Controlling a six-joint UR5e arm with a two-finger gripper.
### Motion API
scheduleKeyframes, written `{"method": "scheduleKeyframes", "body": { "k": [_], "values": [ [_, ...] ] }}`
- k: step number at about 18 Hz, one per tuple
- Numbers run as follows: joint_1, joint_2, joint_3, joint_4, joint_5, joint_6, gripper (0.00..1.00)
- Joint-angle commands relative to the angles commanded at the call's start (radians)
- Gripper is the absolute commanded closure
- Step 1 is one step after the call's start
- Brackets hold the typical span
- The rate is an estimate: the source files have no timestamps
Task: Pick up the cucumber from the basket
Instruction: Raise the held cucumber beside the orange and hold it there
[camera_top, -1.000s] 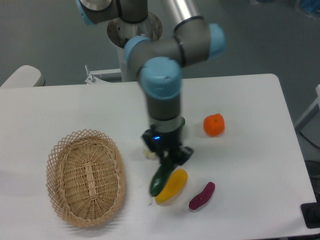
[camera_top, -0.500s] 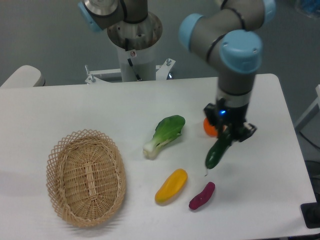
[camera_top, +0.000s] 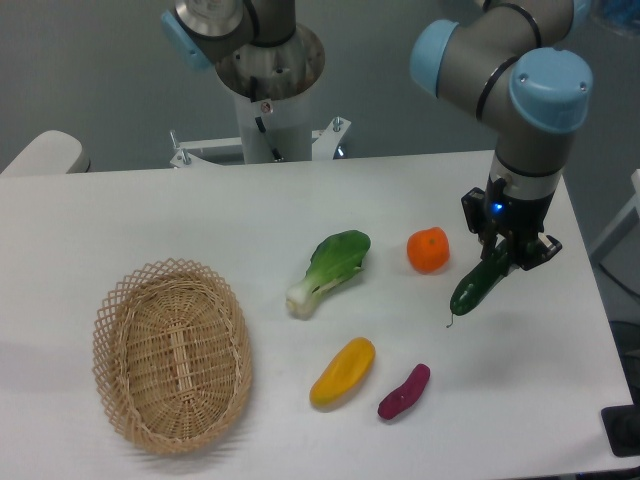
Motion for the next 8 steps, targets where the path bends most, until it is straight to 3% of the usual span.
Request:
{"method": "scheduleKeyframes", "body": {
  "k": [8],
  "values": [
    [0.000,0.002,0.006,0.000,-0.005,0.000,0.82]
  ]
}}
